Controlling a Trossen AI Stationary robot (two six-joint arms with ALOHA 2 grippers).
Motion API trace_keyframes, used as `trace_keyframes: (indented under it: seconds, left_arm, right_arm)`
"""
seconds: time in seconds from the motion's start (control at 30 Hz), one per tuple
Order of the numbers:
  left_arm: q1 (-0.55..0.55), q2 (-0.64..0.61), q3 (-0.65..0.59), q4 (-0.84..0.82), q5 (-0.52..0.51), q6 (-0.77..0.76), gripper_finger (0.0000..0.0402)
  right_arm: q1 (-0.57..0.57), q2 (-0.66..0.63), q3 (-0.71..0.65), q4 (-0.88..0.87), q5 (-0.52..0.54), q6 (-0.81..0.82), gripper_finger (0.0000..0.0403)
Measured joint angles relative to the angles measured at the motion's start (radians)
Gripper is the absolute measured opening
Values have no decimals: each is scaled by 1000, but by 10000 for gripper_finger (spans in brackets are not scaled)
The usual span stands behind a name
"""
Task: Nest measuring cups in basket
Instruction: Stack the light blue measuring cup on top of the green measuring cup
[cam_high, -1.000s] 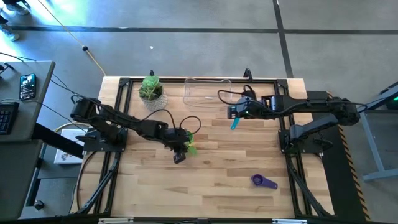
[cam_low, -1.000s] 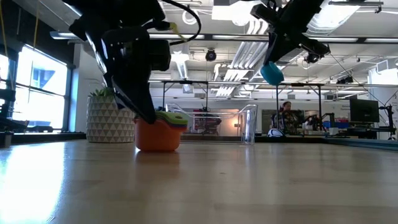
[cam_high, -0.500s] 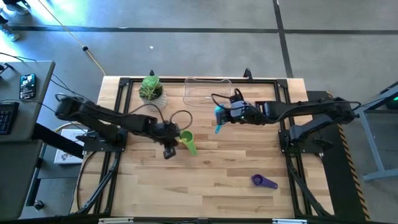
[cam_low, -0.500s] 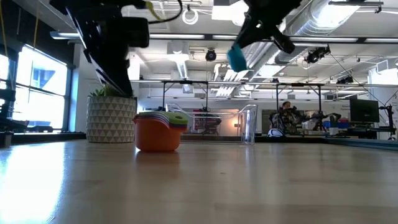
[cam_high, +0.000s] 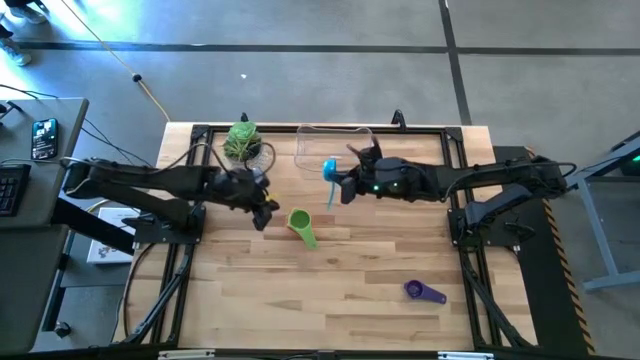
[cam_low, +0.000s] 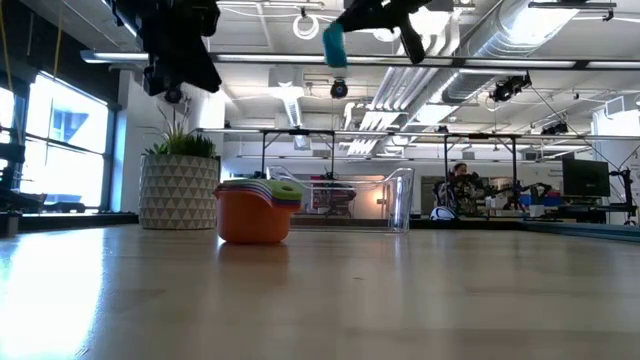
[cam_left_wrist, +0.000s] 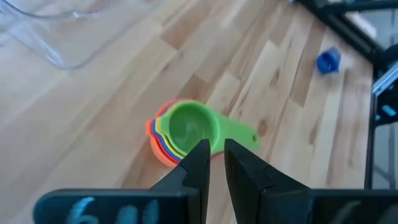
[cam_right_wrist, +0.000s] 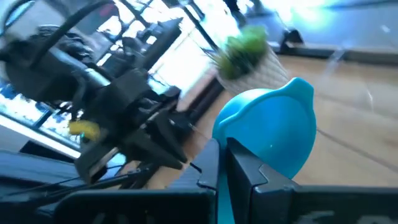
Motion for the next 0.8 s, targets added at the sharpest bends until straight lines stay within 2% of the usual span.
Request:
trace_keyframes:
  seconds: [0.2,0.3,0.6,0.8]
  left_arm:
    - [50,-64,0,-46,0,19,37]
    - [77,-84,0,-96,0,10,37]
    - [129,-102,-1,-299,0,-105,37]
    - [135,-103,-1,-334,-2,-129,37]
  right_arm:
    - [-30,16,85,7,-27,-173,0]
    - [-56,49,177,-88,-52,-249,0]
    - [-82,248,492,-558,-120,-257,0]
    - [-42,413,637,-665,-212,-265,0]
